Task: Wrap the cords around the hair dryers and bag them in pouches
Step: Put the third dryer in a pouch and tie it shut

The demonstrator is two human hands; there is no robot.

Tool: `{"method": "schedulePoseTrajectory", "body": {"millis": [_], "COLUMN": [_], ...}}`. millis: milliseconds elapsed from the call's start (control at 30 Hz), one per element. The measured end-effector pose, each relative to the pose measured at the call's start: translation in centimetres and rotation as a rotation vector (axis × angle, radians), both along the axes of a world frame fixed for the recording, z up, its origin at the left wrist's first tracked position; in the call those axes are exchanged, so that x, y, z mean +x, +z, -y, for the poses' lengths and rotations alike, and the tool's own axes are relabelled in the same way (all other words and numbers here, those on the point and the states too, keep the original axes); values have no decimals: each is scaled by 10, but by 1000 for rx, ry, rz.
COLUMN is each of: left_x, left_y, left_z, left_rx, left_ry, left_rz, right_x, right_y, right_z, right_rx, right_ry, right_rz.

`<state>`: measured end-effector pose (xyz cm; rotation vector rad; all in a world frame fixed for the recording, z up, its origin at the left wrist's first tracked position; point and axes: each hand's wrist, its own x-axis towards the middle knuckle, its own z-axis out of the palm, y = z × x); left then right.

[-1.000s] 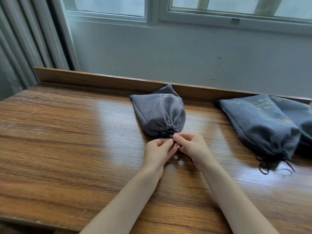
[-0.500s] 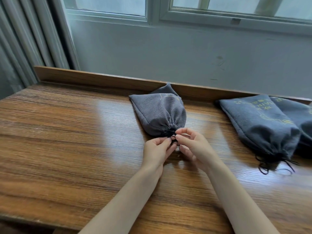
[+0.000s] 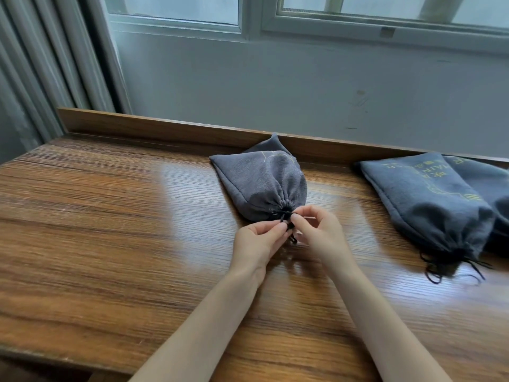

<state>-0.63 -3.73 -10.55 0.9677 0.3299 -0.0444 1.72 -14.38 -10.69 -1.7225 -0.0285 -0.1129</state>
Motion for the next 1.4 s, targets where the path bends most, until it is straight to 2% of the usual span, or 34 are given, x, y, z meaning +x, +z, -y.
{"method": "schedulePoseTrajectory", "body": {"millis": [67,133,267,400,467,567,667,867,1133,1300,1400], "left_x": [1,2,2,4,4,6,8,7,13,6,3], "left_y": [-1,-2,-4,-5,-5,-7,-9,-6,-5,1,-1], "left_z": [-2,-4,-10,-17,-18,-21,-22,-27,-35,-43,-51], "left_rx": [38,104,353,783,890,981,1015,964,918,1101,1165], "left_ry": [-23,-43,-51,-9,3,24,60,128,129,113,89], "left_rz": [9,24,102,222,256,285,291,268,255,339,347], "right_x": [3,3,4,2,2,3,5,15,29,29,22], "right_y": [1,3,8,8,9,7,3,-6,-18,-19,-21], "right_z": [4,6,7,4,4,5,7,11,17,19,20], "right_rx": [-84,-68,160,412,494,508,446,398,367,297,113], "right_ry": [-51,-52,-41,14,30,35,12,-59,-229,-238,-188], "right_rz": [49,50,-13,-97,-101,-68,-36,1,-41,10,87]}}
